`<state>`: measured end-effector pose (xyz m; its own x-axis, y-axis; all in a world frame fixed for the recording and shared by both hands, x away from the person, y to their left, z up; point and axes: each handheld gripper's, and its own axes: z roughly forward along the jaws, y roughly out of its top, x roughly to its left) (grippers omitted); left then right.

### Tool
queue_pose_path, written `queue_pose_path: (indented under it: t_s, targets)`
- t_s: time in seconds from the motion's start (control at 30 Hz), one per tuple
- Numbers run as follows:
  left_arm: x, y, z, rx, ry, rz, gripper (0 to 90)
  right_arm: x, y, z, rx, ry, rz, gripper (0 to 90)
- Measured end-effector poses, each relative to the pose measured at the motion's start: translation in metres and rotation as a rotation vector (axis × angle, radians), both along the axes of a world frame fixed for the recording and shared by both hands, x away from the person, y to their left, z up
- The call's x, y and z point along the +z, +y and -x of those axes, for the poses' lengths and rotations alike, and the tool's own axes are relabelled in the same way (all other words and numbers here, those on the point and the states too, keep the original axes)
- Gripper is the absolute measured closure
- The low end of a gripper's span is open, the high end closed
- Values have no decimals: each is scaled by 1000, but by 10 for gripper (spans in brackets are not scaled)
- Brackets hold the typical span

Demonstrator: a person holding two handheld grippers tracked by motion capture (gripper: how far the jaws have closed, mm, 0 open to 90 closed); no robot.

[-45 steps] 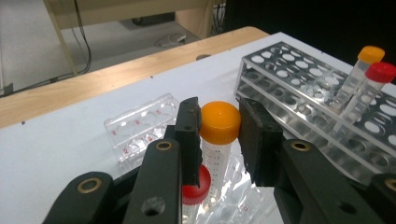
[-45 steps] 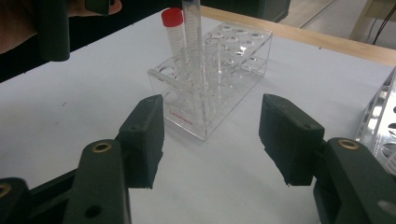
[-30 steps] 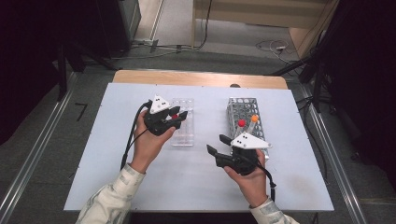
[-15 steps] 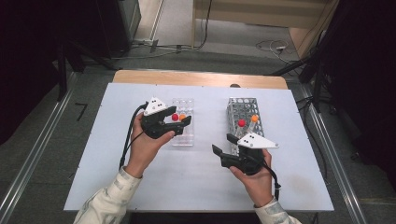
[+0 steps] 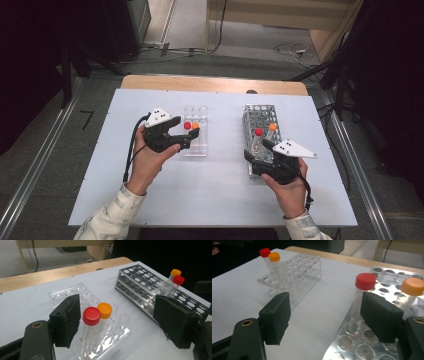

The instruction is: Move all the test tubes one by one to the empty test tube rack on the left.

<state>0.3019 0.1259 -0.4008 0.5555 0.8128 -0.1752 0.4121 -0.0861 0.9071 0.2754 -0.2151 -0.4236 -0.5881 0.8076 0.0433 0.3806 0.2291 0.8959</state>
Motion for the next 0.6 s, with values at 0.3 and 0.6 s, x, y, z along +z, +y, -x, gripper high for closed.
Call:
queue_pose_path:
  t_s: [0.3,0.6]
  targets:
    - [0,1,1,1,-1,6,236,-2,-20,-11,-77,5,7,252]
    - [0,-1,1,-4,-1,10,252,-11,-35,-29,-152,18,57,343]
